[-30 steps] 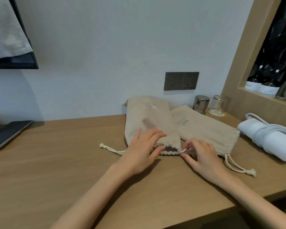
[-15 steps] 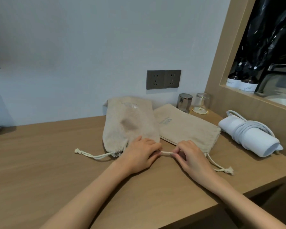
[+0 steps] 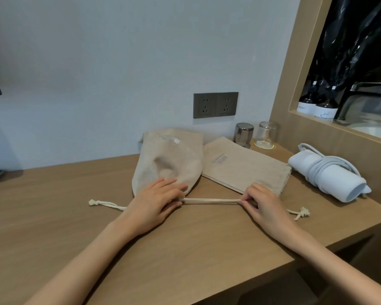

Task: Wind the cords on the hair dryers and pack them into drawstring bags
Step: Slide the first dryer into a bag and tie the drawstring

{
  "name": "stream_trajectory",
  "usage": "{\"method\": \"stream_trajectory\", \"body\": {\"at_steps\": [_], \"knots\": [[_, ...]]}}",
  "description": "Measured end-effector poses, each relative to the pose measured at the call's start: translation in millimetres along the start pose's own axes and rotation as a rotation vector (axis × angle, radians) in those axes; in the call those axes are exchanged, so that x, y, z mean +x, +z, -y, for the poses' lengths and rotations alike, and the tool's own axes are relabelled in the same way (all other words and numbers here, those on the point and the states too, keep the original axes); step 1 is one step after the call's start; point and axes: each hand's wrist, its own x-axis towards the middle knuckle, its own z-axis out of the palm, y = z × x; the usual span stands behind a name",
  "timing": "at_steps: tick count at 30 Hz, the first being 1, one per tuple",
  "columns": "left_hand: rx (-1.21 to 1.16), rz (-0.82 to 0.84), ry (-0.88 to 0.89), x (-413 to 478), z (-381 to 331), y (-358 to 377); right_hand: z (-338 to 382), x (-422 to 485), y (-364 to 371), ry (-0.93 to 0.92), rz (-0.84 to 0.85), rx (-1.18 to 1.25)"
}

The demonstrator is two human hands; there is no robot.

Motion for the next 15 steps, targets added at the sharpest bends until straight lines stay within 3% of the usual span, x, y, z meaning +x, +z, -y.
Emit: {"method": "stream_trajectory", "body": {"at_steps": [5, 9, 15], "knots": [[-0.004, -0.078, -0.030, -23.1, 15.8, -15.8, 2.4, -2.9, -5.8, -0.011, 0.054, -0.075], [0.091, -0.184, -0.155, -38.3, 24.6, -27.1, 30.4, 0.3, -0.6, -0.044, 0.102, -0.092], [-0.010, -0.069, -0.343, -42.8, 24.7, -34.6, 89.5, 20.6, 47.6, -0.012, 0.132, -0.165]]}}
